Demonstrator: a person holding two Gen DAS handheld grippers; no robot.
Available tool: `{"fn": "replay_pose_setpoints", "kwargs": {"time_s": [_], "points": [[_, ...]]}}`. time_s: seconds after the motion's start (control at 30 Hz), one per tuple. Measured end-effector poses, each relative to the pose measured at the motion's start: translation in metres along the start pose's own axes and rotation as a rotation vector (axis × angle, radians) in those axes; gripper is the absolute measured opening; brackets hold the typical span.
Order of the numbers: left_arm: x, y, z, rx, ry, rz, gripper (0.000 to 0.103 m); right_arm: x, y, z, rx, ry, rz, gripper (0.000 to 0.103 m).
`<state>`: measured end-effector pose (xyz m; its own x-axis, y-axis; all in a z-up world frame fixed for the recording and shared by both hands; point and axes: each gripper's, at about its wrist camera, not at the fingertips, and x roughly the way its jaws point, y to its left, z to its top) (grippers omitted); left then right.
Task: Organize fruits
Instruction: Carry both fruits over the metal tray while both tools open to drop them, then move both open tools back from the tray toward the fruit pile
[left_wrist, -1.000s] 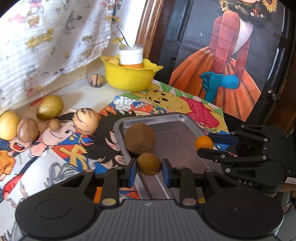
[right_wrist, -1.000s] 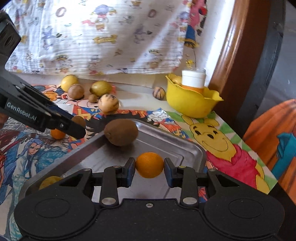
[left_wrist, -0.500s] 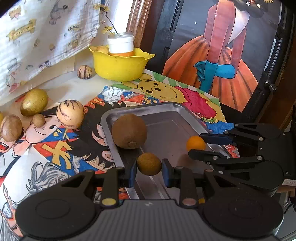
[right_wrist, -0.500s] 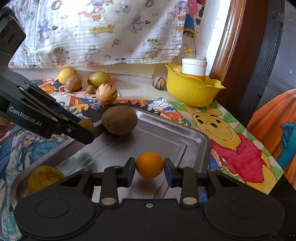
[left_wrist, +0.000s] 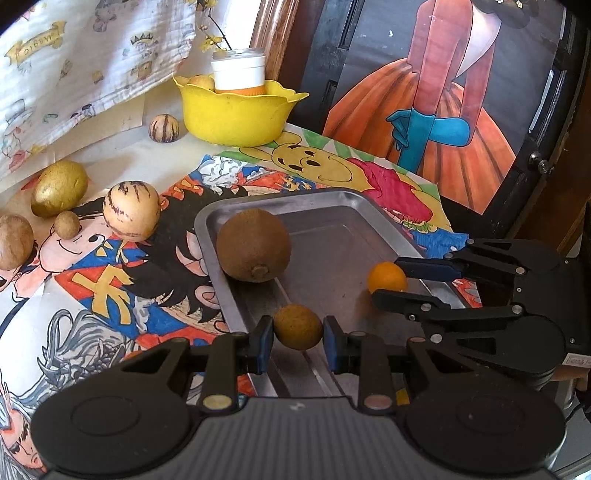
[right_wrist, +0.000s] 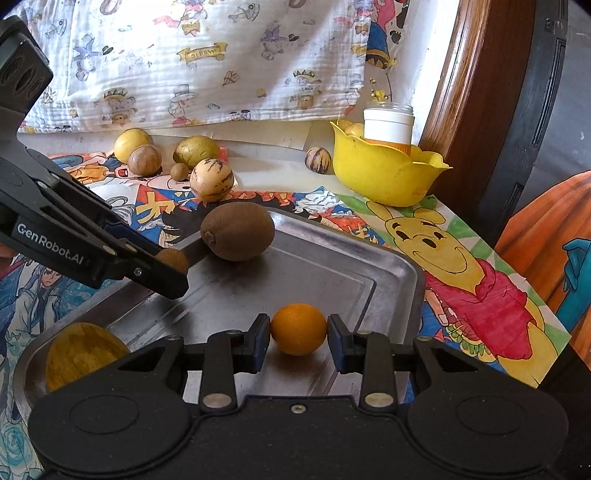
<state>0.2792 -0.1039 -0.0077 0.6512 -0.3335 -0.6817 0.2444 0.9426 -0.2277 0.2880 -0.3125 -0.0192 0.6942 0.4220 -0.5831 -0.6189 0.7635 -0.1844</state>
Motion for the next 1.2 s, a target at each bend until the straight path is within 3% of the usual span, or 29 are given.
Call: {"fn": "replay_pose_setpoints", "kwargs": {"time_s": [0.6,0.73,0.9,1.03,1.2], "points": [[-0.002,-0.001,0.000,-0.020,0.019,0.010,0.034,-0.006,-0.001,-0.003,0.029,-0.017,-0.006,0.037],[-0.010,0.001,0.002,-0.034,0.004,0.004,0.051,-0.014,0.001,-0.002,0.038,-0.035,-0.011,0.042],[-0.027,-0.001,0.000,-0.046,-0.028,0.012,0.057,-0.031,0.003,-0.001,0.065,-0.065,-0.037,0.047],[-0.050,0.000,-0.005,-0.075,-0.085,0.044,0.087,-0.053,0.006,0.001,0.111,-0.103,-0.060,0.058],[-0.083,0.002,-0.014,-0.097,-0.167,0.083,0.102,-0.084,0.013,0.001,0.176,-0.140,-0.081,0.075]]}}
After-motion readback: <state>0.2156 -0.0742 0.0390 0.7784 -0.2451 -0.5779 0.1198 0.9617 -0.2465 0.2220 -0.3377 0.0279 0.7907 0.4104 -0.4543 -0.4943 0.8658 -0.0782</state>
